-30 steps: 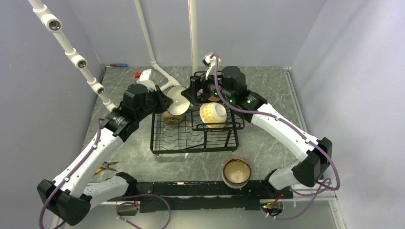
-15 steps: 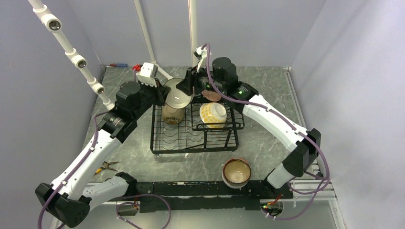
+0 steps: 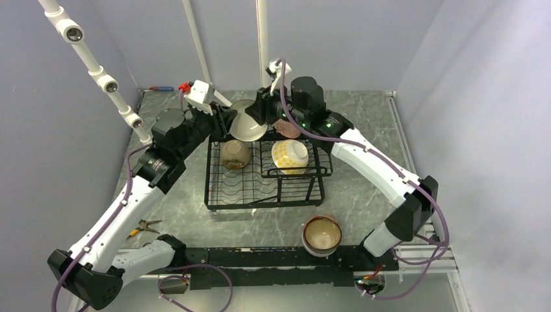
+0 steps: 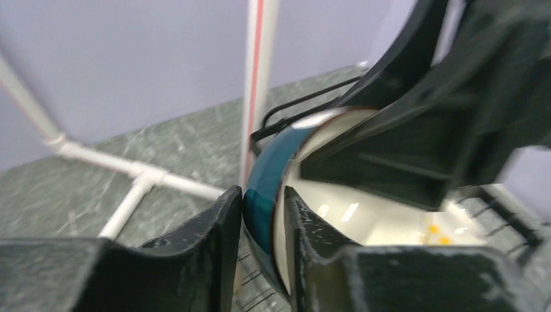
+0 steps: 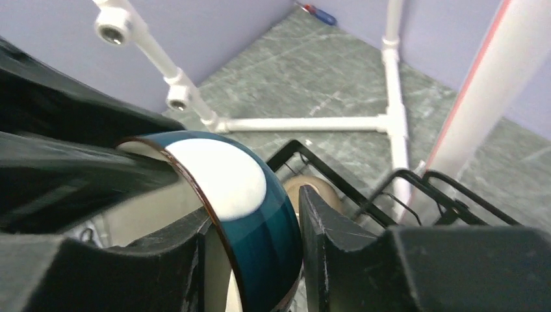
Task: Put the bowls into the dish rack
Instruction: Place the bowl in the dish rack.
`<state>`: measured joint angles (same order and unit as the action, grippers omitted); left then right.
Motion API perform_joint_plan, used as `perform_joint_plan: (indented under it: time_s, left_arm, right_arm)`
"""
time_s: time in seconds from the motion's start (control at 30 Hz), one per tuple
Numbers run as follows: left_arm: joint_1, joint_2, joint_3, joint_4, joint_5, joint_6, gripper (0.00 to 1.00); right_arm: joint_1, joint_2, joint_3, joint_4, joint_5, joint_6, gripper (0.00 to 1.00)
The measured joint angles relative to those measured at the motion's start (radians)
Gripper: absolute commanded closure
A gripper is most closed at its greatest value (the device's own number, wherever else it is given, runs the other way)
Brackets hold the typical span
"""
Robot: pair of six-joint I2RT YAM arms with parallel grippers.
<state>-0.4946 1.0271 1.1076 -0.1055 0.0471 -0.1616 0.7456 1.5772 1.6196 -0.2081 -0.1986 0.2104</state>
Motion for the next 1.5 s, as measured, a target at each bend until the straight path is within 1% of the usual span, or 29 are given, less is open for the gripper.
perform_joint_plan:
  time_s: [0.1, 0.13, 0.17, 0.2, 0.27, 0.4, 0.43, 0.5, 0.6, 0.67, 0.8, 0.9, 1.0, 1.13, 1.27, 1.3, 1.33, 1.37, 1.43, 1.47, 1.5]
  left_arm:
    - [-0.010, -0.001, 0.021, 0.050, 0.047, -0.023, 0.67]
    - [-0.011, -0.002, 0.024, 0.069, 0.055, -0.037, 0.67]
    - [-0.013, -0.005, 0.025, 0.088, 0.063, -0.047, 0.67]
    - [-0.014, -0.006, 0.025, 0.102, 0.069, -0.059, 0.64]
    - [-0.016, -0.006, 0.025, 0.122, 0.076, -0.076, 0.54]
    - [-0.016, 0.015, 0.027, 0.115, 0.079, -0.120, 0.24]
    - [-0.016, 0.022, 0.032, 0.102, 0.078, -0.125, 0.19]
    - [-0.016, 0.038, 0.049, 0.061, 0.077, -0.151, 0.14]
    - [-0.014, 0.054, 0.087, -0.016, 0.093, -0.202, 0.11]
    - [-0.011, 0.062, 0.114, -0.060, 0.130, -0.237, 0.10]
    - [0.004, 0.067, 0.137, -0.098, 0.262, -0.322, 0.10]
    - [0.013, 0.071, 0.122, -0.078, 0.388, -0.386, 0.12]
    - [0.014, 0.086, 0.111, -0.063, 0.481, -0.435, 0.13]
    - [0.014, 0.121, 0.108, -0.047, 0.567, -0.481, 0.20]
    - [0.014, 0.156, 0.106, -0.001, 0.643, -0.524, 0.36]
    - [0.014, 0.158, 0.106, 0.002, 0.647, -0.521, 0.44]
    - [0.014, 0.160, 0.106, 0.002, 0.644, -0.516, 0.59]
    - [0.014, 0.160, 0.106, -0.002, 0.639, -0.514, 0.67]
    - [0.015, 0.155, 0.097, -0.003, 0.618, -0.514, 0.96]
    - [0.015, 0.150, 0.087, 0.003, 0.616, -0.516, 0.97]
    - [0.015, 0.140, 0.075, 0.011, 0.608, -0.517, 0.97]
  right_arm:
    - [-0.006, -0.028, -0.073, 0.023, 0.046, -0.042, 1.00]
    - [-0.011, -0.036, -0.103, 0.026, 0.060, -0.026, 1.00]
    - [-0.012, -0.040, -0.123, 0.025, 0.076, -0.035, 1.00]
    - [-0.013, -0.042, -0.138, 0.025, 0.089, -0.045, 1.00]
    - [-0.019, -0.042, -0.157, 0.024, 0.105, -0.051, 1.00]
    - [-0.047, -0.049, -0.182, 0.039, 0.113, -0.060, 1.00]
    - [-0.055, -0.058, -0.193, 0.051, 0.116, -0.062, 1.00]
    - [-0.069, -0.090, -0.225, 0.062, 0.118, -0.069, 1.00]
    - [-0.082, -0.134, -0.262, 0.078, 0.121, -0.085, 1.00]
    - [-0.083, -0.166, -0.290, 0.108, 0.118, -0.097, 1.00]
    - [-0.083, -0.238, -0.354, 0.183, 0.085, -0.107, 1.00]
    - [-0.083, -0.276, -0.374, 0.227, 0.040, -0.106, 1.00]
    - [-0.083, -0.291, -0.374, 0.273, -0.008, -0.097, 1.00]
    - [-0.082, -0.294, -0.374, 0.311, -0.074, -0.071, 1.00]
    - [-0.081, -0.290, -0.373, 0.316, -0.115, -0.054, 1.00]
    - [-0.081, -0.287, -0.373, 0.314, -0.119, -0.050, 1.00]
    - [-0.082, -0.282, -0.372, 0.313, -0.120, -0.047, 1.00]
    - [-0.082, -0.276, -0.371, 0.313, -0.116, -0.048, 1.00]
    - [-0.082, -0.269, -0.370, 0.315, -0.113, -0.054, 1.00]
    - [-0.082, -0.268, -0.370, 0.314, -0.120, -0.047, 1.00]
    - [-0.082, -0.266, -0.370, 0.314, -0.122, -0.045, 0.96]
